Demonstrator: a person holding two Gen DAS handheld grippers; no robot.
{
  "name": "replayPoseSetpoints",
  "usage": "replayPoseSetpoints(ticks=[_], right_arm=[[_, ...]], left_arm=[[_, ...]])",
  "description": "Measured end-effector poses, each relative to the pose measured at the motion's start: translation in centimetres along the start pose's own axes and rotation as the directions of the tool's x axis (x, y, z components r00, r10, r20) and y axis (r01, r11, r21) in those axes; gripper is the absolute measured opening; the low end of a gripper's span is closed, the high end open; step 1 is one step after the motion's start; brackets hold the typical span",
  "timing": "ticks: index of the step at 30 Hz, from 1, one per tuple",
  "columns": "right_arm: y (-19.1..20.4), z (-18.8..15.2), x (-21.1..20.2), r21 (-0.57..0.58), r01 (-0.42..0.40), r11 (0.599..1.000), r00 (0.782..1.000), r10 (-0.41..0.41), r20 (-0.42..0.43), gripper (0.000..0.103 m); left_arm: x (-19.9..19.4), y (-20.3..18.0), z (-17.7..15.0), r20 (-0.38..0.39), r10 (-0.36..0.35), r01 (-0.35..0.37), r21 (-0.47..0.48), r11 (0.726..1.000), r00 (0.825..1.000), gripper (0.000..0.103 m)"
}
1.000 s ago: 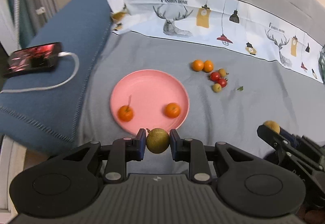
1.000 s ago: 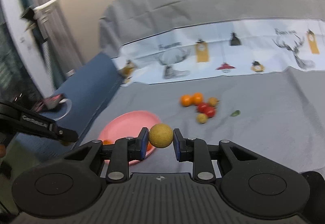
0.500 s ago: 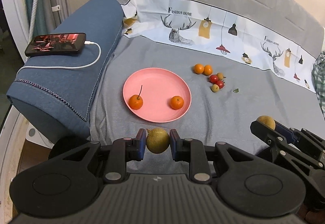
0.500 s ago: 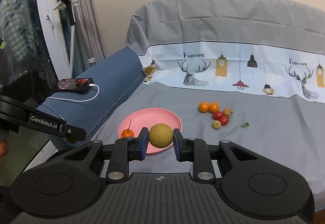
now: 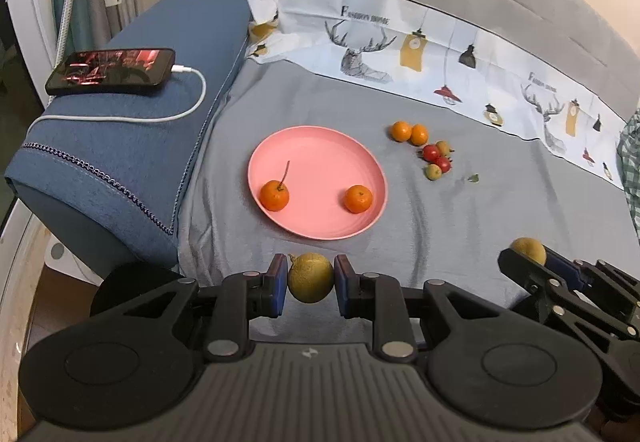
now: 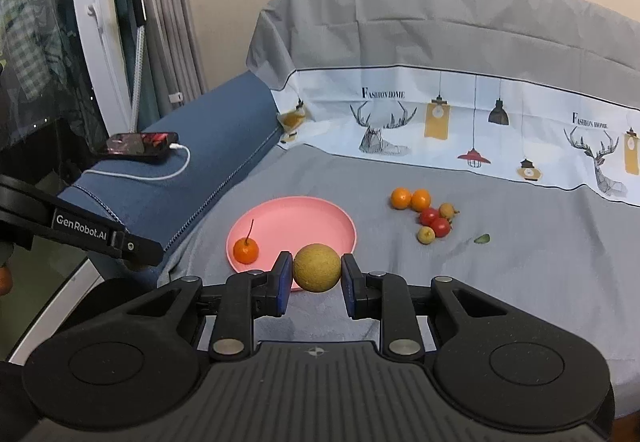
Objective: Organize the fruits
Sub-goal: 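Carry both small yellow fruits over the pink plate with both tools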
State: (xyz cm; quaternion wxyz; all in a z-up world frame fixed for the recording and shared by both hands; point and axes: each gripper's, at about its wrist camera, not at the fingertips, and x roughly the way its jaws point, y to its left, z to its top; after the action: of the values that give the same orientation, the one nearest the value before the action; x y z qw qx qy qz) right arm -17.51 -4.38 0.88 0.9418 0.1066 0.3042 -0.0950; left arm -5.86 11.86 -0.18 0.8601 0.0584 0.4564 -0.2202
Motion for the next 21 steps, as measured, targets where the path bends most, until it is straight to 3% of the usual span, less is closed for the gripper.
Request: replayPoseSetpoints(ticks=[21], right_arm=[[-0.6,1.5,6.8,0.003,-0.007,1.000,0.996,0.007,-0.090,0.027]], left_arm=[[5.8,2.6,3.9,-0.076,0.077,-0.080,-0.028,0.996,0.994,0.027]])
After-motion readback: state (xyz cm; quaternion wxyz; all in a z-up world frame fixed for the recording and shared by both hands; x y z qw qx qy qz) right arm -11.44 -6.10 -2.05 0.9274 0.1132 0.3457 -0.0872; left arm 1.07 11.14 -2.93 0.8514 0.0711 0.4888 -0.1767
